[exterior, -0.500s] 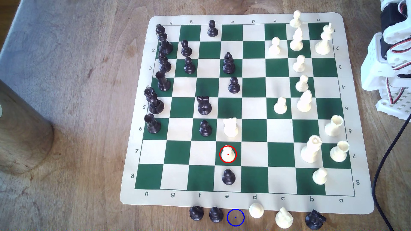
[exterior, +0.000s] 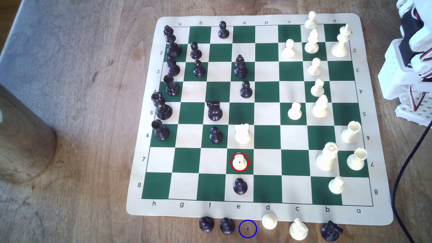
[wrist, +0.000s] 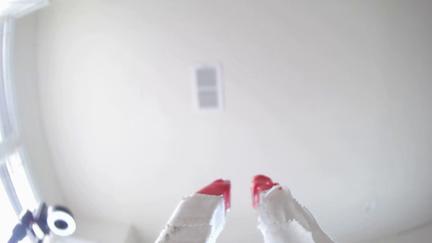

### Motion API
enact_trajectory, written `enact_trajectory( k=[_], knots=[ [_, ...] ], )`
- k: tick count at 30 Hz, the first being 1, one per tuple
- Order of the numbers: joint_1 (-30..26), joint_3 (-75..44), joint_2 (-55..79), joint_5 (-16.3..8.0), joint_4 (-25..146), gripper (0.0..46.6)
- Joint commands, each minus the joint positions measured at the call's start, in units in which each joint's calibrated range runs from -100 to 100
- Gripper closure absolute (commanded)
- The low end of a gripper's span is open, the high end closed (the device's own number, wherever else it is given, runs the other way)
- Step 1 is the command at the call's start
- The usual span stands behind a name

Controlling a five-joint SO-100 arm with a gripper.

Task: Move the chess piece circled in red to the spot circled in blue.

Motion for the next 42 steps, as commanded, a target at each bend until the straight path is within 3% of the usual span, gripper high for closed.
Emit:
enact_trajectory(
  k=[1, 10, 11, 14, 18, 24, 28, 34, 39, 42],
  knots=[
    [-0.9, -10.6, -0.1, -0.3, 25.7, 41.7],
    [-4.0, -15.5, 0.0, 0.0, 47.0, 41.3],
    [-5.0, -17.1, 0.0, -0.4, 54.3, 46.4],
    [-5.2, -21.0, 0.0, -0.5, 70.3, 46.4],
    [-10.2, -21.7, 0.1, -1.3, 86.3, 46.4],
    [-16.6, -34.1, 19.5, 0.2, 103.0, 44.3],
    [-18.4, -38.1, 26.0, -1.7, 104.3, 43.3],
    [-19.1, -45.5, 37.0, -7.7, 109.7, 42.3],
    [-18.8, -49.6, 44.5, -10.1, 112.5, 35.7],
    [-18.8, -50.4, 48.4, -11.4, 112.4, 36.4]
  ],
)
